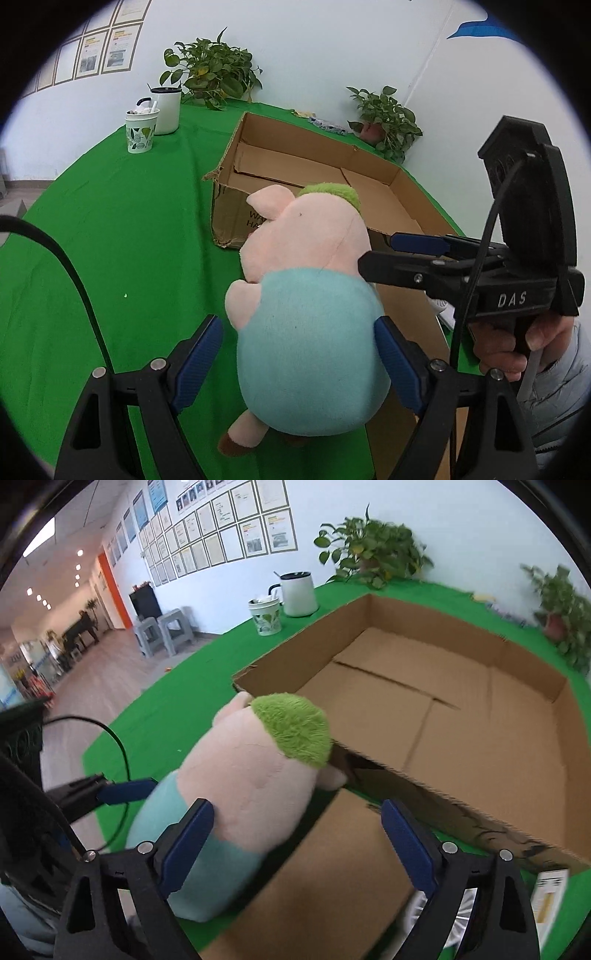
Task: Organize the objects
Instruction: 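Close the left gripper on the plush pig while the right gripper grasps its other side, then lift the plush pig with both grippers and carry it over the open cardboard box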
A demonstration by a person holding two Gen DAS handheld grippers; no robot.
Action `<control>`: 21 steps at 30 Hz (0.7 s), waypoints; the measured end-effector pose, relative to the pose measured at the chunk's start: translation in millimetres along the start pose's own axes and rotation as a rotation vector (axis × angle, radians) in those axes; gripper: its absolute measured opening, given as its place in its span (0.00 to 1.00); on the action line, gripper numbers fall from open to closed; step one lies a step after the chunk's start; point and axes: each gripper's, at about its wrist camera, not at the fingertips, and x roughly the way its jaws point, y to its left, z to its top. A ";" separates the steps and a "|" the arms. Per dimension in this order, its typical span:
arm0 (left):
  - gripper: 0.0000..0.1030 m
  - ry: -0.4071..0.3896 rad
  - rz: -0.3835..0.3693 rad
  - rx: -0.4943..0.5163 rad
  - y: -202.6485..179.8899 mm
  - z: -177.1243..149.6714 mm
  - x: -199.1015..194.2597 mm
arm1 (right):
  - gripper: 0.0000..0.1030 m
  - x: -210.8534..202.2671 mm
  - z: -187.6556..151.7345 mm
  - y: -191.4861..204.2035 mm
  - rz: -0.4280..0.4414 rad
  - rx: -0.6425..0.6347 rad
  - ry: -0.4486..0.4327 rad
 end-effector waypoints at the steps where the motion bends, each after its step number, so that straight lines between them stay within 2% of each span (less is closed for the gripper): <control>1: 0.81 0.003 -0.008 -0.005 1.5 -0.6 -0.5 | 0.90 0.6 2.8 -0.9 0.033 0.011 0.000; 3: 0.81 0.012 -0.031 -0.029 5.9 -1.9 -0.3 | 0.90 6.2 6.1 -3.1 0.080 0.038 0.013; 7: 0.81 0.029 -0.072 -0.058 7.8 -4.1 3.7 | 0.91 25.4 7.7 -4.5 0.184 0.114 0.109; 10: 0.81 0.071 -0.137 -0.052 4.9 -8.0 9.1 | 0.94 30.6 11.8 4.6 0.192 0.127 0.131; 13: 0.81 0.084 -0.146 -0.047 0.8 -12.1 12.3 | 0.98 39.2 16.2 14.7 0.161 0.142 0.164; 17: 0.81 0.090 -0.137 -0.027 -4.1 -11.8 15.0 | 0.98 48.8 18.0 31.5 0.053 0.114 0.182; 21: 0.72 0.087 -0.117 -0.011 -7.9 -13.3 16.5 | 0.96 57.4 20.0 39.8 -0.021 0.128 0.190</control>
